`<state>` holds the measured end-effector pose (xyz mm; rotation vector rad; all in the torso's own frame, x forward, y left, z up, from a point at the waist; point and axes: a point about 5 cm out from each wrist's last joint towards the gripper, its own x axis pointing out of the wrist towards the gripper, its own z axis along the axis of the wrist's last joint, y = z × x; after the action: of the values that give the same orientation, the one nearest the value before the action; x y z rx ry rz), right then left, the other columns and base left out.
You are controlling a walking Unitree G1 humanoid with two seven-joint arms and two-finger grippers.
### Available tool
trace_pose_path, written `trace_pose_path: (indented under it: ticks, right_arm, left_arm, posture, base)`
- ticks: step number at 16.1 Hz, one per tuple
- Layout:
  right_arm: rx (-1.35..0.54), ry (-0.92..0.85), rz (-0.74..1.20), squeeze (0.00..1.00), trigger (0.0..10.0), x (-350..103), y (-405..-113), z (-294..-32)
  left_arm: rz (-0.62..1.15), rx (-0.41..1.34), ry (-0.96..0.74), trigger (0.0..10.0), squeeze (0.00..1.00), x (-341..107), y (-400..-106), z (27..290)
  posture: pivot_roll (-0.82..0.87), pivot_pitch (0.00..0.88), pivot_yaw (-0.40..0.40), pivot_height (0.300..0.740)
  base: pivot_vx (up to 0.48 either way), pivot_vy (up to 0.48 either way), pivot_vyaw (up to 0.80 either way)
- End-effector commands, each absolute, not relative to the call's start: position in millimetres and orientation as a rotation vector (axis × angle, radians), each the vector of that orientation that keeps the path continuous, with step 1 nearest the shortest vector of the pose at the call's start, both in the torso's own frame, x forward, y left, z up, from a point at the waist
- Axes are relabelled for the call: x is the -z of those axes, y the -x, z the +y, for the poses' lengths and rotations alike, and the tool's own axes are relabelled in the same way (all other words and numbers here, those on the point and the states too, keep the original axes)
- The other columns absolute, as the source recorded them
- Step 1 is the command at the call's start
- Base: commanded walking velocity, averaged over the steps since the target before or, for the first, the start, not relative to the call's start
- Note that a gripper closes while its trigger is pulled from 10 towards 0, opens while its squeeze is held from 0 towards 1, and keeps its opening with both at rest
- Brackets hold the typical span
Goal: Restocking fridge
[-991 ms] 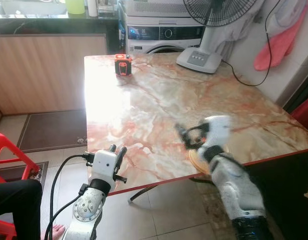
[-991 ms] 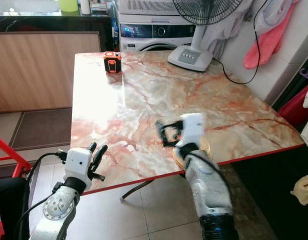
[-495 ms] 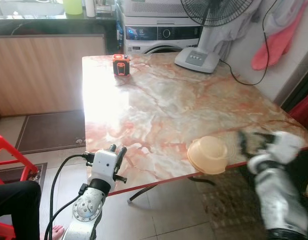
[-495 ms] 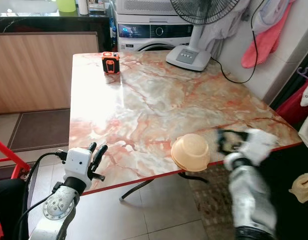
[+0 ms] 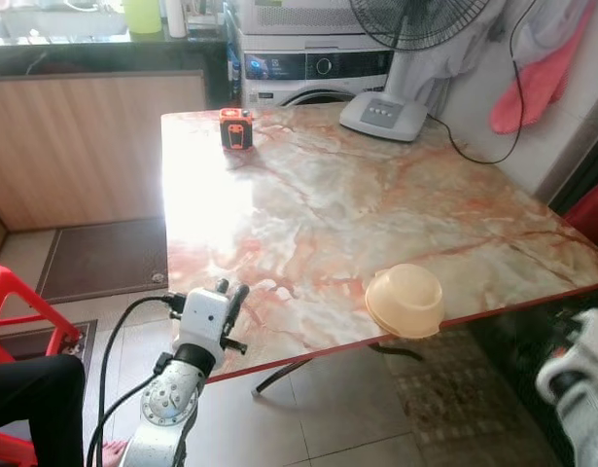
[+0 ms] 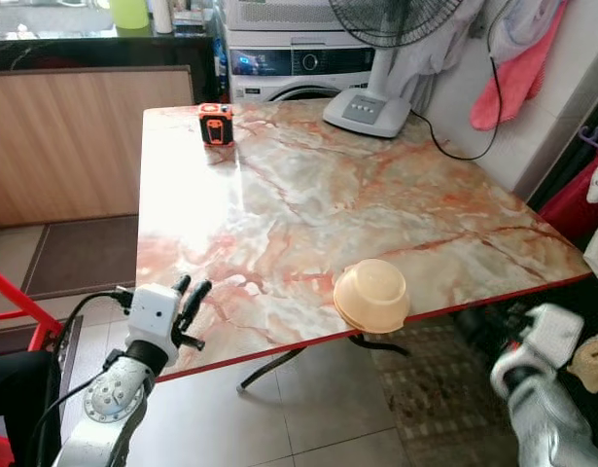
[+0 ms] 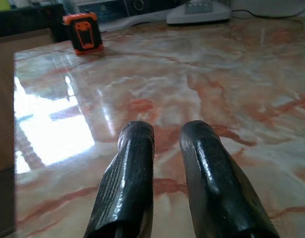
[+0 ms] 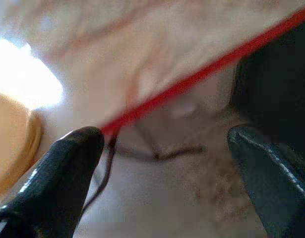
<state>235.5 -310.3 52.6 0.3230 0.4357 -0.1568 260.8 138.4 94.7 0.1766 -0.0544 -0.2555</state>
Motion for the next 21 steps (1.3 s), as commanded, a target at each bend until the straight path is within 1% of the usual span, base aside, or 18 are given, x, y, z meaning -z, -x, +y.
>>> trace_pose_path:
  ticks: [1,2,4,6,7,9,10,11,12,14,15,17,19,21]
  right_arm:
    - [0.111,-0.327,0.479,0.00,10.0,-49.0,-233.8,-310.4]
    - [0.097,-0.348,0.520,0.00,10.0,-43.2,-231.6,-312.4]
    - [0.166,-0.357,0.647,0.00,10.0,-24.3,-228.0,-313.9]
    - [0.112,-0.532,0.549,0.00,10.0,-34.8,-240.8,-298.8]
    - [0.101,-0.593,0.516,0.00,10.0,-39.2,-245.2,-291.6]
    - [0.084,-0.686,0.465,0.00,10.0,-46.6,-252.6,-277.4]
    - [0.077,-0.704,0.451,0.00,10.0,-48.8,-253.4,-275.2]
    - [0.070,-0.737,0.428,0.00,10.0,-52.1,-250.7,-273.1]
    - [0.106,-0.748,0.441,0.00,10.0,-47.6,-241.2,-277.7]
    - [0.149,-0.752,0.460,0.00,10.0,-39.5,-225.0,-284.9]
    - [0.158,-0.758,0.461,0.00,10.0,-38.4,-221.0,-286.1]
    - [0.199,-0.777,0.463,0.00,10.0,-33.0,-213.0,-290.9]
    - [0.228,-0.821,0.461,0.00,10.0,-25.9,-211.2,-291.9]
    - [0.108,-0.900,0.390,0.00,10.0,-35.3,-220.9,-271.2]
  left_arm:
    - [-0.053,0.282,-0.162,10.0,0.00,-95.5,-262.1,133.0]
    - [-0.051,0.284,-0.162,10.0,0.00,-95.7,-262.5,133.8]
    - [-0.049,0.281,-0.162,10.0,0.00,-96.4,-263.7,136.8]
    - [-0.048,0.276,-0.160,10.0,0.00,-96.8,-264.0,138.6]
    - [-0.047,0.274,-0.158,10.0,0.00,-96.8,-263.8,138.9]
    - [-0.046,0.278,-0.154,10.0,0.00,-97.2,-263.9,138.7]
    - [-0.044,0.278,-0.152,10.0,0.00,-97.1,-264.0,138.9]
    - [-0.046,0.267,-0.127,10.0,0.00,-96.3,-264.2,145.3]
    - [-0.053,0.244,-0.096,10.0,0.00,-93.8,-263.4,156.0]
    - [-0.023,0.170,-0.141,10.0,0.00,-80.5,-256.1,178.0]
    - [-0.011,0.152,-0.153,10.0,0.00,-76.8,-252.4,183.4]
    - [0.007,0.132,-0.156,10.0,0.00,-71.9,-246.9,186.9]
    - [0.007,0.130,-0.145,10.0,0.00,-67.7,-246.8,184.1]
    - [0.002,0.129,-0.137,10.0,0.00,-66.5,-246.8,180.8]
  posture:
    - [-0.08,0.000,-0.068,0.740]
    - [-0.07,0.000,-0.064,0.740]
    - [-0.07,0.000,-0.061,0.740]
    - [-0.06,0.000,-0.058,0.740]
    - [-0.06,0.000,-0.055,0.740]
    - [-0.05,0.000,-0.053,0.740]
    - [-0.05,0.000,-0.053,0.740]
    - [-0.08,0.000,-0.049,0.740]
    - [-0.09,0.000,-0.045,0.740]
    - [-0.11,0.000,-0.038,0.740]
    - [-0.11,0.000,-0.037,0.740]
    - [-0.10,0.000,-0.038,0.740]
    - [-0.10,0.000,-0.040,0.740]
    - [-0.09,0.000,-0.046,0.740]
  base:
    - [0.000,0.000,0.00]
    - [0.000,0.000,0.00]
    - [0.000,0.000,0.00]
    - [0.000,0.000,0.00]
    - [0.000,0.000,0.00]
    - [0.000,0.000,0.00]
    - [0.000,0.000,0.00]
    - [0.000,0.000,0.00]
    - [0.000,0.000,0.00]
    - [0.000,0.000,0.00]
    - [0.000,0.000,0.00]
    - [0.000,0.000,0.00]
    - [0.000,0.000,0.00]
    - [0.000,0.000,0.00]
